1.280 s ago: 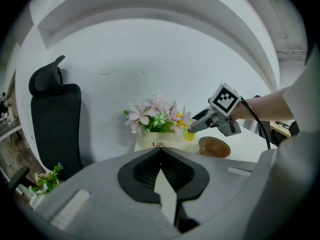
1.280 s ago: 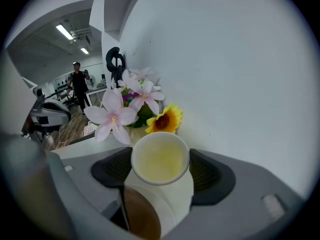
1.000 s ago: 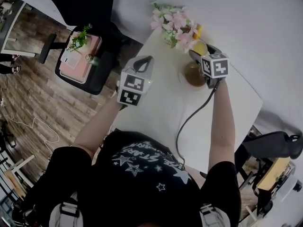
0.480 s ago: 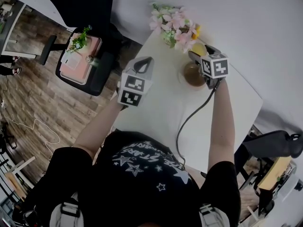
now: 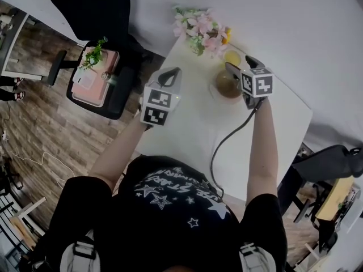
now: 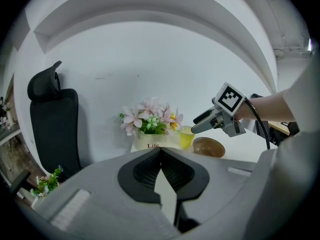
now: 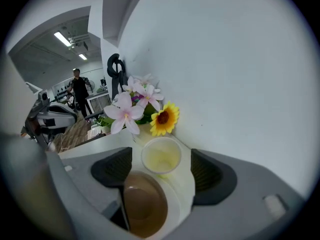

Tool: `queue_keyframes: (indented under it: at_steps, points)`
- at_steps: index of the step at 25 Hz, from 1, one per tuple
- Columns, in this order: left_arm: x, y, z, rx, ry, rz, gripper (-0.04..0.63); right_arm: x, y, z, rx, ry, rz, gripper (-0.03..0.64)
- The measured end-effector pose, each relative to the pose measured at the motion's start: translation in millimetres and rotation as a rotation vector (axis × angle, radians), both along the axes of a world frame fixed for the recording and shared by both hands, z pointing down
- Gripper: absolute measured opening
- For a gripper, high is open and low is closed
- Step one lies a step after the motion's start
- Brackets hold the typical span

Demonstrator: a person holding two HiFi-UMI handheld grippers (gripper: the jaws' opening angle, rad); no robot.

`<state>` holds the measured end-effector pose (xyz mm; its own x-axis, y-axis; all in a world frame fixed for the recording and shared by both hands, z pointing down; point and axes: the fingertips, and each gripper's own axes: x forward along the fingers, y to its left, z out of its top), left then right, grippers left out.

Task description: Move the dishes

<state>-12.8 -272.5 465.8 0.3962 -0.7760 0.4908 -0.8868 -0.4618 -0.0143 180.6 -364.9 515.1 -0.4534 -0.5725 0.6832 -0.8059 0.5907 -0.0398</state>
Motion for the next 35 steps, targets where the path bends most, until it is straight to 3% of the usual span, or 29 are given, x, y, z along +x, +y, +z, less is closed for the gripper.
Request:
queue_keyframes:
  at_steps: [6, 14, 16, 18, 21, 23, 35]
  points:
    - [6, 7, -6, 0.014, -0.001, 0.015, 0.009, 27, 30, -9, 0.011, -0.027, 0.097, 0.365]
    - [21, 15, -2, 0.005, -0.005, 0.046, 0.009, 51, 68, 21, -0.102, -0.076, 0.266, 0.360]
    - [24, 16, -1, 0.002, -0.006, 0.053, 0.009, 54, 74, 29, -0.131, -0.082, 0.300, 0.319]
    - [27, 18, 1, -0.002, -0.005, 0.059, 0.009, 55, 78, 34, -0.146, -0.084, 0.327, 0.228]
    - [30, 19, 5, -0.010, -0.002, 0.067, 0.009, 56, 80, 41, -0.166, -0.090, 0.353, 0.218]
    - [32, 18, 7, -0.012, -0.006, 0.075, 0.009, 59, 80, 45, -0.172, -0.084, 0.381, 0.164]
    - [37, 14, 15, -0.038, -0.005, 0.100, 0.009, 63, 73, 60, -0.214, -0.055, 0.436, 0.036]
